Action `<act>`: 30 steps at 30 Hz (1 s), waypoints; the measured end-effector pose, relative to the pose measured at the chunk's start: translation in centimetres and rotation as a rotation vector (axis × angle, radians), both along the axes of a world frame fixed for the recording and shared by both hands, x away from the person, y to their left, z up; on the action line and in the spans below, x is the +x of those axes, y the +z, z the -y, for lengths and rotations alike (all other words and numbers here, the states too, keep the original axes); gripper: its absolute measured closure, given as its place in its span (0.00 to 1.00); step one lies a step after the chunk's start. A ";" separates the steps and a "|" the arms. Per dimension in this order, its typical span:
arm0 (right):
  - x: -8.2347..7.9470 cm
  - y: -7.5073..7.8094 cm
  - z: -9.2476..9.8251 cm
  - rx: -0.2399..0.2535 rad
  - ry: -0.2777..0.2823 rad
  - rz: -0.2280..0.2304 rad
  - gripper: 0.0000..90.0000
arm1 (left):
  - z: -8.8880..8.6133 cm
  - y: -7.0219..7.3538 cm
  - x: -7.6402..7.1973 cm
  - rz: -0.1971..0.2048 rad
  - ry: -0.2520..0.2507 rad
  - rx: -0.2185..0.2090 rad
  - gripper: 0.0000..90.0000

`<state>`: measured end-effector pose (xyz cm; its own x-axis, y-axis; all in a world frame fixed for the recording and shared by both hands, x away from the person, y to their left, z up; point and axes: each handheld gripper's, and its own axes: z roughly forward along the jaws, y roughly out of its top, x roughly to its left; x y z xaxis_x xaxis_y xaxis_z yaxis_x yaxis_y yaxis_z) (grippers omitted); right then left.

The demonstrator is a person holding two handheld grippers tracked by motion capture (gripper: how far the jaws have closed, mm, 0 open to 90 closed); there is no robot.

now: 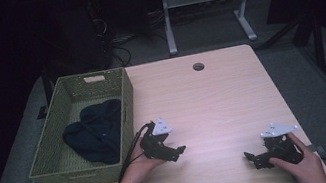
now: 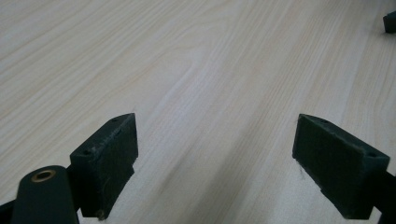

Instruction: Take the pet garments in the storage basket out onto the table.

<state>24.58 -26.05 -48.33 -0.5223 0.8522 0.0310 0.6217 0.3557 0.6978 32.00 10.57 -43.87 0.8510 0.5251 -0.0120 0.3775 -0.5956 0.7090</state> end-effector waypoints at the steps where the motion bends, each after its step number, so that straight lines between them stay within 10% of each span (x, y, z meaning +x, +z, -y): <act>1: 0.0 0.0 0.0 0.000 0.000 0.000 0.00 | 0.0 0.1 0.0 0.002 -0.001 0.002 0.15; 30: 0.0 0.0 0.0 -0.001 0.000 0.002 0.00 | -0.1 3.5 0.6 -0.014 -0.028 -0.025 0.15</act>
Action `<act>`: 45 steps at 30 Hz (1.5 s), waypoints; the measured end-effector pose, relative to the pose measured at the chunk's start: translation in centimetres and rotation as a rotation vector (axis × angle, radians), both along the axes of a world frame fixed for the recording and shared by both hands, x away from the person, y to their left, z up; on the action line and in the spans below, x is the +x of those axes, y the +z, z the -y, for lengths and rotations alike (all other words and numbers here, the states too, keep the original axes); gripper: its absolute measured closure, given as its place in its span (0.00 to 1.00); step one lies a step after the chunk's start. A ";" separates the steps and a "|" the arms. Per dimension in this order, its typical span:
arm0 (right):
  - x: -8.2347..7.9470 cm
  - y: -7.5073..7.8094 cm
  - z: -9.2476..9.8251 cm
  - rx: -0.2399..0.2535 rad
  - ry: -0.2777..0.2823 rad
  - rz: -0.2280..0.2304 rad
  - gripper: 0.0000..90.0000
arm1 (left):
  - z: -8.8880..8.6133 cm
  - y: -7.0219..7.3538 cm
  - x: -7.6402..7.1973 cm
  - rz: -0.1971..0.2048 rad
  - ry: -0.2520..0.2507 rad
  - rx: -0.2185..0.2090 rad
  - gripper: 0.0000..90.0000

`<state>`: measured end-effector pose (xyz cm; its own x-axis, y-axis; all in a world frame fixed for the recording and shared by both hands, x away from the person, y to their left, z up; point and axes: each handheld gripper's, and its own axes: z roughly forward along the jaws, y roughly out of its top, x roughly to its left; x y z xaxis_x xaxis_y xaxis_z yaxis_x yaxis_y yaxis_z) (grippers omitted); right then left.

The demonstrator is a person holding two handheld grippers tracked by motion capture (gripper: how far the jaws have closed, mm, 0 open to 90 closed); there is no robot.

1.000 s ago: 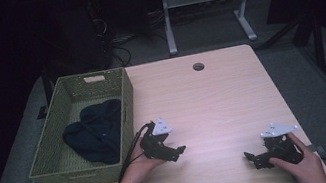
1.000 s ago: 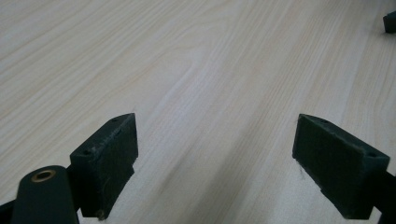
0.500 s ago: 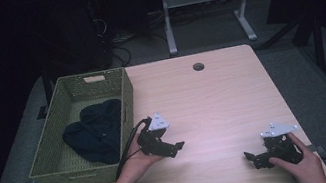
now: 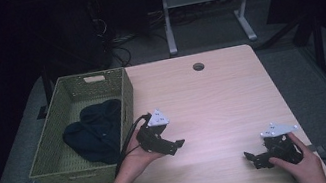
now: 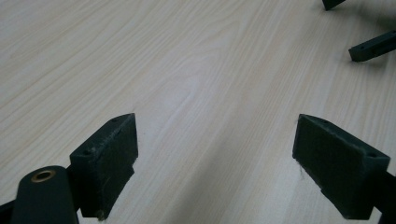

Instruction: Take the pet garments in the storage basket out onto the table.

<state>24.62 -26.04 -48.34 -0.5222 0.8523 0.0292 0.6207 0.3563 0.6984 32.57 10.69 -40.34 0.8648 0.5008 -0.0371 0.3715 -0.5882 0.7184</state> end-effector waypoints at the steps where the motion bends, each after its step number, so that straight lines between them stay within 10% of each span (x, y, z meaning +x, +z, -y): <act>1: 0.0 0.0 0.0 0.000 0.000 0.000 0.00 | 0.0 0.1 0.0 -0.002 0.001 -0.009 0.15; 45: 0.0 0.0 0.0 0.001 -0.004 0.000 0.00 | -4.7 5.2 2.2 0.004 0.039 -0.049 0.16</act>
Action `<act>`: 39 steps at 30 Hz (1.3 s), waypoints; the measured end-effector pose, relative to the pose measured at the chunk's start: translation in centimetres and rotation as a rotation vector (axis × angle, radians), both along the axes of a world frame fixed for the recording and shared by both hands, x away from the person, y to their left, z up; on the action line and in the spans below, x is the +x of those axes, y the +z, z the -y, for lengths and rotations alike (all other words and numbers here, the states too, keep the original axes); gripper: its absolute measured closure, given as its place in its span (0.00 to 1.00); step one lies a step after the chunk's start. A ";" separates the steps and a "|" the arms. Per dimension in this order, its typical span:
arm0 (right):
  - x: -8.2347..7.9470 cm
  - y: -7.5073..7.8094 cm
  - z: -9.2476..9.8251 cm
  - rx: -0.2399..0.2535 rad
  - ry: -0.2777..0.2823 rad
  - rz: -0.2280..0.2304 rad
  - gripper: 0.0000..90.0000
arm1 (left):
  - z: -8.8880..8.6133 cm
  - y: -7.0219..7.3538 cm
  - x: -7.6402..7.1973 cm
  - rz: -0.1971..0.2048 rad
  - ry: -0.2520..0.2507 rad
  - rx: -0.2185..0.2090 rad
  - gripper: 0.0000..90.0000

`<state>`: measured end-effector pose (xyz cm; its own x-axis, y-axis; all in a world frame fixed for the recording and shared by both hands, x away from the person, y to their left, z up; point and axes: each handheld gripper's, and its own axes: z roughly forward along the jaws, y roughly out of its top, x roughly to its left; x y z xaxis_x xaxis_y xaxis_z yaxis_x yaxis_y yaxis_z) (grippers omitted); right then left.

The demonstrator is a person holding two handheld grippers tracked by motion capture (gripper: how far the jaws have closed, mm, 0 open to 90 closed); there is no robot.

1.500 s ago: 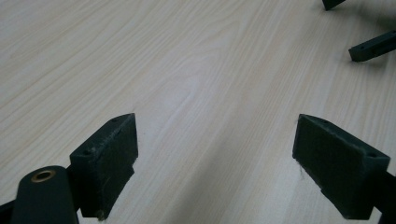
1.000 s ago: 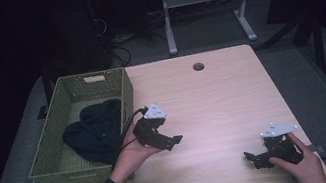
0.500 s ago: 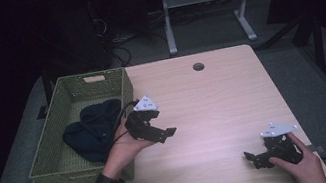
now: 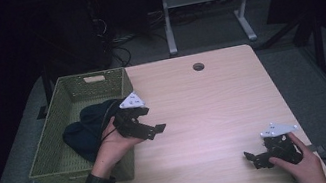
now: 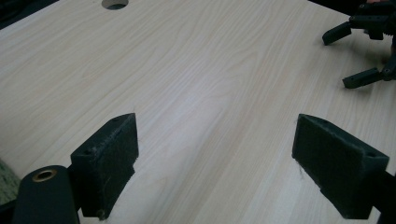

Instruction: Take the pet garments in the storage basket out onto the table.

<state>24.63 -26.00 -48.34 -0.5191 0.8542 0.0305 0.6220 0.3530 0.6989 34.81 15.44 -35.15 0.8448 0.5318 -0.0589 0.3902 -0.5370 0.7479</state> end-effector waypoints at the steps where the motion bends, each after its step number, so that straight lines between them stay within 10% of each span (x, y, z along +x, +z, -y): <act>1: 0.0 0.0 0.0 0.001 -0.001 0.000 0.00 | -0.2 0.0 0.1 -0.002 0.003 -0.002 0.16; 39: 0.0 0.0 0.0 0.000 0.000 0.000 0.00 | -7.6 1.7 1.2 0.016 0.151 -0.023 0.15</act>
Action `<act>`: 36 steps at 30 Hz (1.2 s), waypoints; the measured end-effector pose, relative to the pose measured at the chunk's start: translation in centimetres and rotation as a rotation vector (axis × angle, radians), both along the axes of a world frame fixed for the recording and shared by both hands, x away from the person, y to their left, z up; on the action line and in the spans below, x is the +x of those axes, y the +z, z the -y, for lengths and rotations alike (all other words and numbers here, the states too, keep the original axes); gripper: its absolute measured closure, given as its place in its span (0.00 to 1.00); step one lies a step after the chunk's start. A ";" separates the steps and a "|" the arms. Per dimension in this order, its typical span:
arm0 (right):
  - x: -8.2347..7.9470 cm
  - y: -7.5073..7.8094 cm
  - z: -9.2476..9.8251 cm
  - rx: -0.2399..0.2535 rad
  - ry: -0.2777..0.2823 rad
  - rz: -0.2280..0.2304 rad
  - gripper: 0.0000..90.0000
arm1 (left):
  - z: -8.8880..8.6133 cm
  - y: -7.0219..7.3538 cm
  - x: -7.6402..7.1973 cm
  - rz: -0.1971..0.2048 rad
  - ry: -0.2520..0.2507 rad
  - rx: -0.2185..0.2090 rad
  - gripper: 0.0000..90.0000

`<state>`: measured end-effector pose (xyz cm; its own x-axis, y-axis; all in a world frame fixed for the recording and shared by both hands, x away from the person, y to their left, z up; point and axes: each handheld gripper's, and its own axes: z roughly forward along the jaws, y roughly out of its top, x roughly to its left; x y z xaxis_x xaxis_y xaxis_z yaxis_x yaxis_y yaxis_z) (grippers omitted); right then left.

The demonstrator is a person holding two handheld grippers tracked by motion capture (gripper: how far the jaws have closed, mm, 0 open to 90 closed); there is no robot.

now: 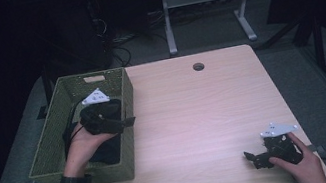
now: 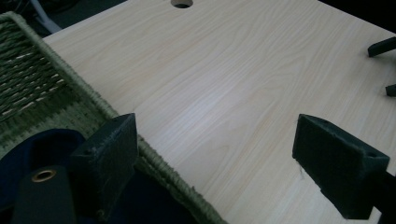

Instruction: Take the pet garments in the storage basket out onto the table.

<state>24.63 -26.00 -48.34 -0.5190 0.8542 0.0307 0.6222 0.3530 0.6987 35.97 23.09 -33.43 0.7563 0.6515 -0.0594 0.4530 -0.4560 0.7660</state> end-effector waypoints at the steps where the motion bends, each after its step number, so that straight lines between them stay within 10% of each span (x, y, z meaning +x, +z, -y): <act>1: 0.0 0.0 0.0 0.000 0.000 0.000 0.00 | -0.2 0.0 0.1 0.001 0.000 0.003 0.15; 36: 0.0 0.0 0.0 0.000 0.000 0.000 0.00 | -6.1 -2.3 2.3 -0.032 0.166 0.058 0.16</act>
<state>24.63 -25.99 -48.34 -0.5192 0.8541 0.0308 0.6222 0.3530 0.6988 38.29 29.19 -35.72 0.6361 0.7706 -0.0403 0.5497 -0.4158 0.7245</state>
